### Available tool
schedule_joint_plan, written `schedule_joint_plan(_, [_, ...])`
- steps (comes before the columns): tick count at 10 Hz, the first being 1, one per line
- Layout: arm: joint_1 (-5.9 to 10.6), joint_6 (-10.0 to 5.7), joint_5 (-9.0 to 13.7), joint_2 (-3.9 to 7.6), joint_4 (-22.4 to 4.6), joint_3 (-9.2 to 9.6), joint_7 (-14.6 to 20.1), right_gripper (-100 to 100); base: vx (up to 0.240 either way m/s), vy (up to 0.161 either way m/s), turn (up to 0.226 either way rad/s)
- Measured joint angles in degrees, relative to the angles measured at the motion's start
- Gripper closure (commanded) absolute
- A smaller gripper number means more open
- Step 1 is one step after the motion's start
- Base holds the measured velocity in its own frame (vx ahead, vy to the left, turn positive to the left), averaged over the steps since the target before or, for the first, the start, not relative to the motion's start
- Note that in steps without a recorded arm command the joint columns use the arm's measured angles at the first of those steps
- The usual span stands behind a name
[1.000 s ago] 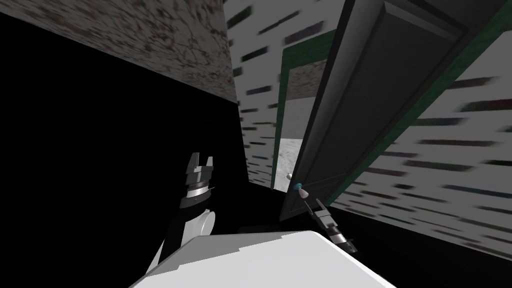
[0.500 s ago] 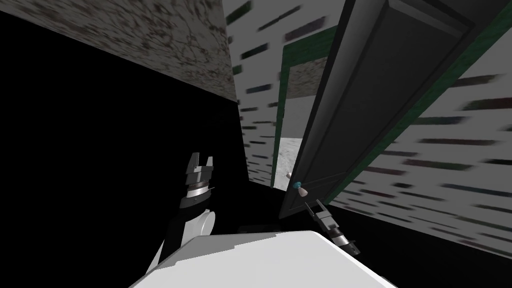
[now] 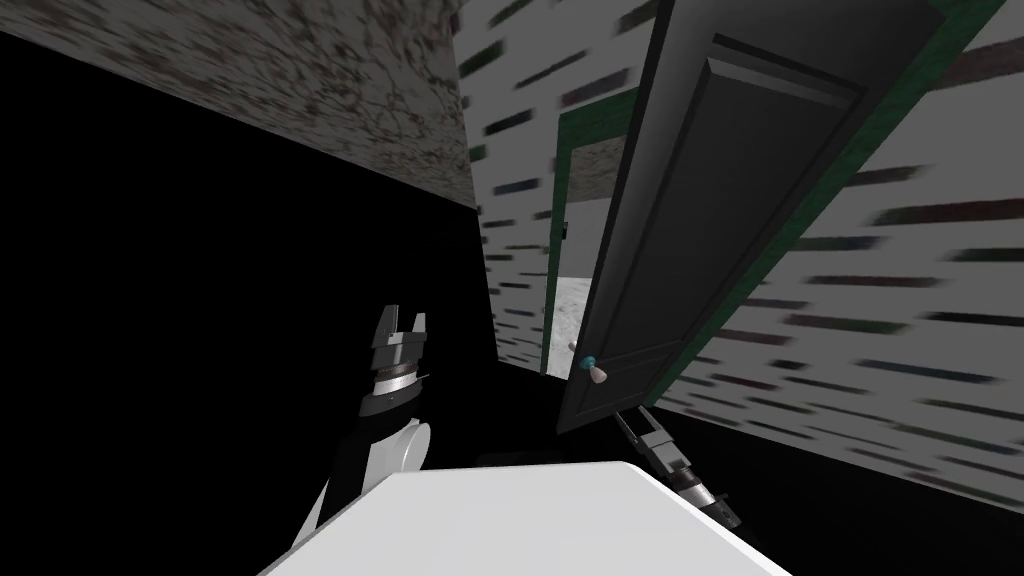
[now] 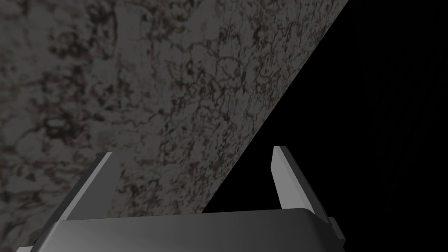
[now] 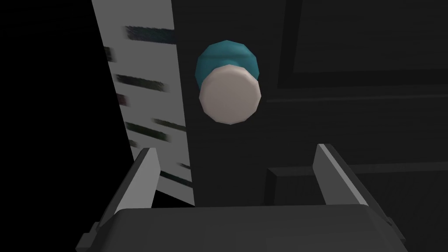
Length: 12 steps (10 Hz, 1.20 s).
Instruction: Pull the door open
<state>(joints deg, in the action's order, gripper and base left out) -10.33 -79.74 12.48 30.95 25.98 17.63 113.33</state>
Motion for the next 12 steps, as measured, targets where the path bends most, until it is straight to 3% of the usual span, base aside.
schedule_joint_plan(2, [0.50,-1.13,-0.25,0.08,-1.55,0.37,0.81,-100,0.051,0.006,0.036])
schedule_joint_plan(3, [0.03,0.00,-0.05,0.23,0.11,0.14,0.58,-100,0.151,0.038,0.043])
schedule_joint_plan(5, [1.38,0.30,0.04,-0.23,-1.46,0.00,0.62,-100,0.188,0.017,0.058])
schedule_joint_plan(7, [1.23,1.90,0.37,-0.09,0.29,-0.42,0.41,-100,0.179,0.028,0.039])
schedule_joint_plan(8, [1.83,2.07,0.37,-0.32,-0.47,-0.43,0.39,-100,0.055,0.002,0.003])
schedule_joint_plan(9, [1.94,1.98,0.37,-0.35,-0.63,-0.43,0.40,100,0.000,0.000,0.000])
schedule_joint_plan(12, [1.93,2.18,0.36,-0.28,-0.47,-0.44,0.34,100,-0.015,-0.003,0.006])
